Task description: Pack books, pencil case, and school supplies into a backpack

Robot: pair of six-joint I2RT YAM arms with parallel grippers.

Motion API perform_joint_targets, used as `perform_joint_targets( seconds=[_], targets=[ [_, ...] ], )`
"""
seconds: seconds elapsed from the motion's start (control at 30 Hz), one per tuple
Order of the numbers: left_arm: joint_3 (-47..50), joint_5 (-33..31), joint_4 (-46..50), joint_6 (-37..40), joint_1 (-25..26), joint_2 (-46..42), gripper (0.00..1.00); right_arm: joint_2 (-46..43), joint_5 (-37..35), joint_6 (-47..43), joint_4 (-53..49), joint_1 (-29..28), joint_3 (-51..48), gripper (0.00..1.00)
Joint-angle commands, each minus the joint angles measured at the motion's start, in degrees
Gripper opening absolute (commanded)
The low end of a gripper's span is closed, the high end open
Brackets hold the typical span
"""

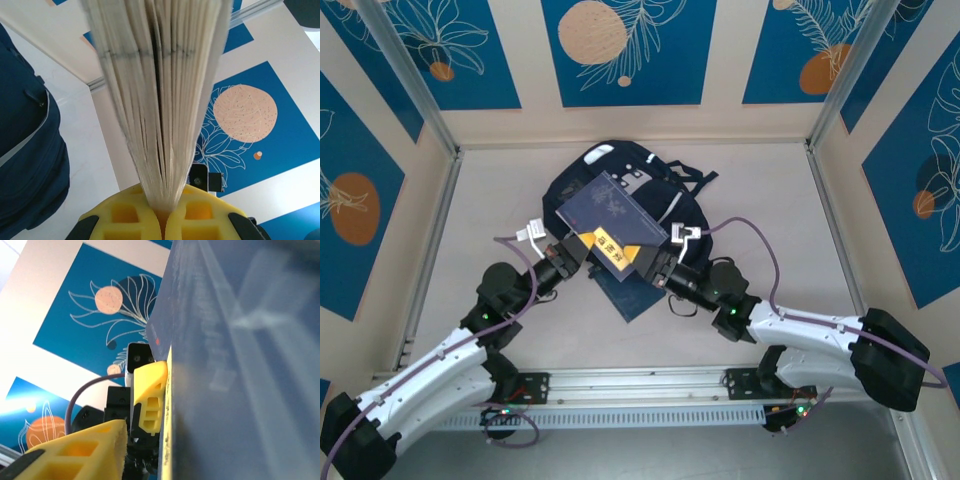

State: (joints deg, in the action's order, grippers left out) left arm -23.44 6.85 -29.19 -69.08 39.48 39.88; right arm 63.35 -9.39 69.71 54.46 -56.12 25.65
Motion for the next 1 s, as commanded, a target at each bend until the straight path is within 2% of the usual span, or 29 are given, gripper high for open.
perform_joint_targets(
  seconds=[0.0, 0.2, 0.23, 0.33, 0.4, 0.5, 0.57, 0.67, 0.8, 0.97],
  targets=[
    [0.15, -2.06, -2.45, 0.48, 0.77, -0.02, 0.0, -0.16, -5.14, -0.5, 4.0, -0.62, 0.45, 0.33],
    [-1.05, -0.35, 1.67, 1.82, 0.91, 0.62, 0.0, -1.29, -6.62, -1.19, 0.96, 0.48, -0.16, 0.0],
    [-1.43, -0.39, 3.34, 2.46, 0.9, 0.35, 0.03, -2.13, -6.78, -1.53, -0.43, 0.78, -0.28, 0.0],
    [-4.5, 1.3, 11.42, 9.71, 0.93, -0.14, 0.3, -7.78, -7.54, -3.82, -10.89, 2.57, -0.13, 0.0],
    [-10.96, 2.18, 24.24, 18.12, 0.77, 1.91, 0.47, -13.32, -7.22, -5.46, -23.95, 4.96, 1.63, 0.0],
    [-20.6, 5.56, 36.31, 27.68, 0.79, 9.72, 0.63, -19.63, -7.28, -10.03, -46.44, 9.24, 6.91, 0.0],
    [-27.39, 6.98, 43.48, 33.31, 0.82, 16.64, 0.68, -22.1, -10.16, -12.21, -60.5, 11.61, 10.72, 0.0],
    [-38.32, 6.0, 53.91, 41.25, 1.03, 28.01, 0.71, -25.43, -14.3, -16.35, -73.49, 14.57, 13.9, 0.0],
    [-51.86, 2.61, 62.14, 47.25, 1.33, 41.73, 0.73, -29.43, -20.93, -17.31, -85.79, 17.07, 16.62, 0.0],
    [-70.45, -3.57, 71.33, 53.69, 3.61, 58.81, 0.75, -34.86, -28.85, -18.89, -93.76, 18.73, 17.61, 0.0]
  ],
)
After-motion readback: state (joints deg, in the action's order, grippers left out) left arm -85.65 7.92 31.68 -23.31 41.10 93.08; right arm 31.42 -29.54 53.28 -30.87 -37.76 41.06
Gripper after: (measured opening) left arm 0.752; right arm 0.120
